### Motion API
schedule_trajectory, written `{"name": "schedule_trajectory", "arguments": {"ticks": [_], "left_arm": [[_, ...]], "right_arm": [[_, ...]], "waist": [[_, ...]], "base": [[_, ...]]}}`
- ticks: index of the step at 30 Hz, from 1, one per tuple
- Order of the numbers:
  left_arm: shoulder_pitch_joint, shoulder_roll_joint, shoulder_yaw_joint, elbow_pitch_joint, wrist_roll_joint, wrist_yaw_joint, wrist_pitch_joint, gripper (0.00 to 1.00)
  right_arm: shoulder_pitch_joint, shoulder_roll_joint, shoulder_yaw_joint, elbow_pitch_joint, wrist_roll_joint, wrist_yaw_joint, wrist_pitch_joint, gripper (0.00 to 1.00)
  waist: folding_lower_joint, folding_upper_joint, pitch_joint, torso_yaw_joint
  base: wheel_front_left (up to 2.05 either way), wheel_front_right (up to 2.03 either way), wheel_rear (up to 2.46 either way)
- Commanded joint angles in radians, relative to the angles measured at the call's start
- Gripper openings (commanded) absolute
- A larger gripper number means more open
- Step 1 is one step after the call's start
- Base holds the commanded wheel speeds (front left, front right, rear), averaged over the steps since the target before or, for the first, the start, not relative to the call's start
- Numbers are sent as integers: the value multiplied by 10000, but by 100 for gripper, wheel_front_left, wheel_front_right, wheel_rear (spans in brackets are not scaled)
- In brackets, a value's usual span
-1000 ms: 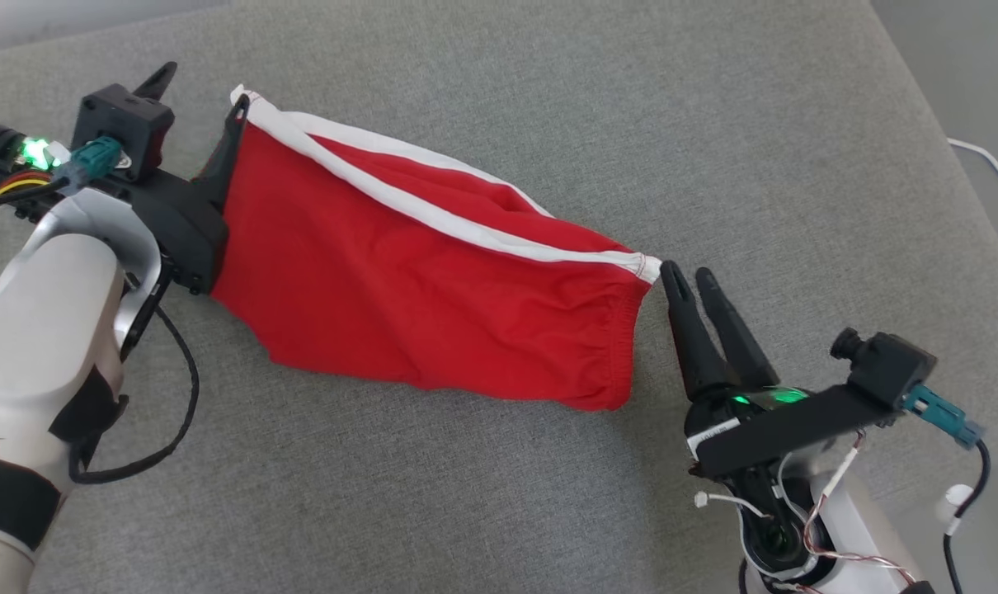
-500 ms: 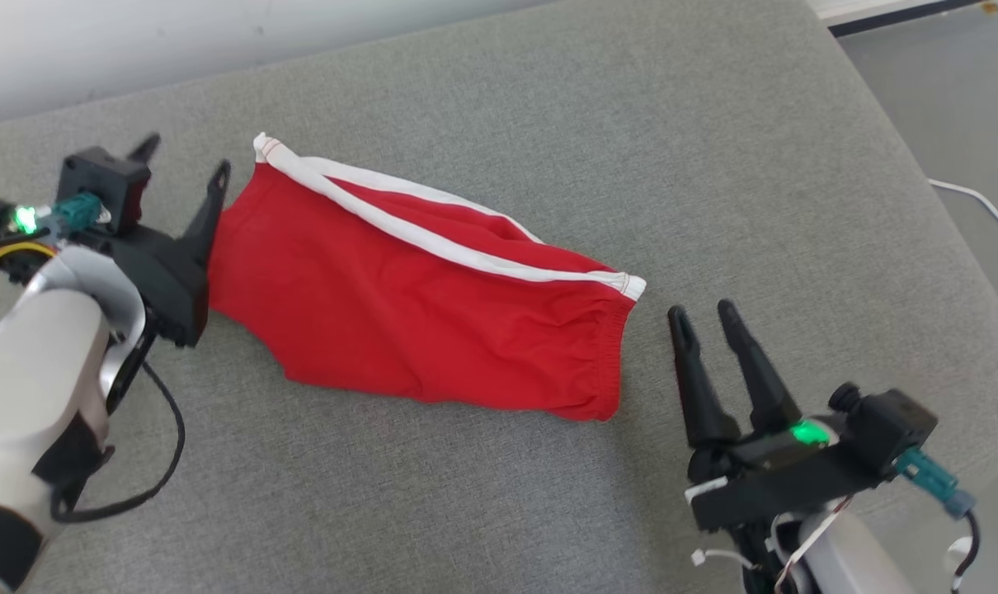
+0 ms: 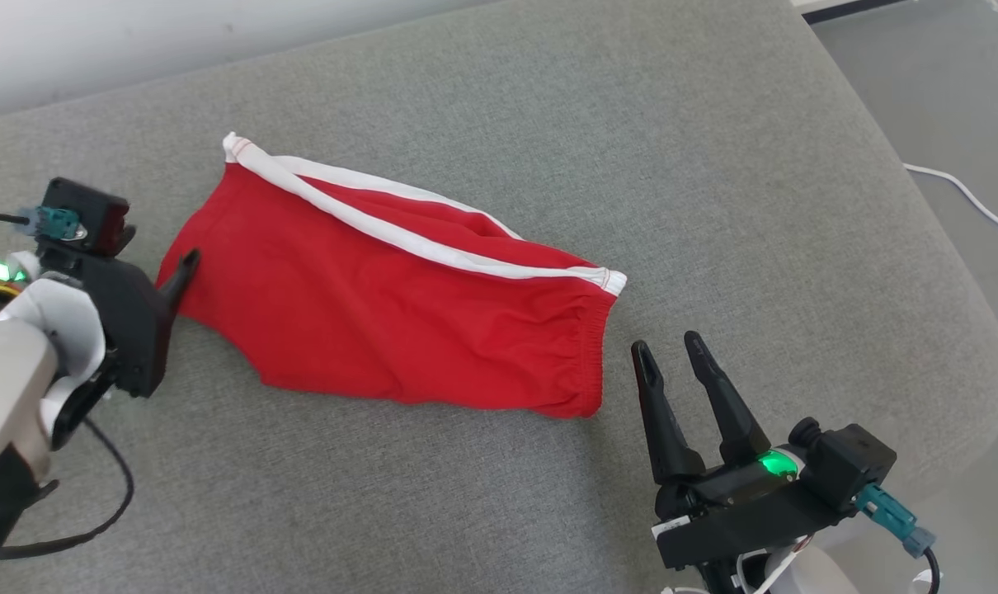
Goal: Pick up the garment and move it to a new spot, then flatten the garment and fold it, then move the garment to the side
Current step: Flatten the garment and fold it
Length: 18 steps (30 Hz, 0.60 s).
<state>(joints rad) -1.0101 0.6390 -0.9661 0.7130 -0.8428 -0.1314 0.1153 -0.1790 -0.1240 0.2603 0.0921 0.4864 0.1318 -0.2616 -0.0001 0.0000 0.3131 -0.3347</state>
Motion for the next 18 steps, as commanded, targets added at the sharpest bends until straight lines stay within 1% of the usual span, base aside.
{"name": "schedule_trajectory", "arguments": {"ticks": [1, 5, 10, 11, 12, 13, 15, 18], "left_arm": [[-34, 150, -101, -37, -179, 23, 326, 100], [-68, 353, -336, -89, -706, 23, 1355, 100], [40, 312, -440, -240, -1300, 21, 1996, 99], [84, 301, -415, -237, -1392, 18, 2116, 47], [87, 300, -433, -253, -1458, 18, 2192, 14], [71, 307, -506, -317, -1469, 18, 2264, 0], [118, 358, -571, -371, -1553, 26, 2310, 0], [201, 299, -577, -469, -1636, 24, 2106, 0]], "right_arm": [[103, 117, 30, 4, -79, -23, -44, 100], [140, 247, 150, 87, -107, -23, -43, 100], [111, 331, 153, 148, -94, -23, -44, 100], [105, 335, 142, 158, -99, -23, -44, 100], [100, 334, 135, 167, -111, -23, -44, 100], [100, 339, 122, 171, -134, -23, -44, 100], [103, 322, 100, 199, -160, -23, -45, 100], [129, 256, 98, 235, -170, -23, -45, 100]], "waist": [[1, 0, 117, -110], [1, 0, 269, -281], [1, 0, 368, -394], [1, 0, 376, -395], [1, 0, 374, -392], [1, 0, 364, -382], [1, 0, 307, -337], [1, 0, 139, -198]], "base": [[0, 0, 0], [0, 0, 0], [0, 0, 0], [0, 0, 0], [0, 0, 0], [0, 0, 0], [0, 0, 0], [0, 0, 0]]}}
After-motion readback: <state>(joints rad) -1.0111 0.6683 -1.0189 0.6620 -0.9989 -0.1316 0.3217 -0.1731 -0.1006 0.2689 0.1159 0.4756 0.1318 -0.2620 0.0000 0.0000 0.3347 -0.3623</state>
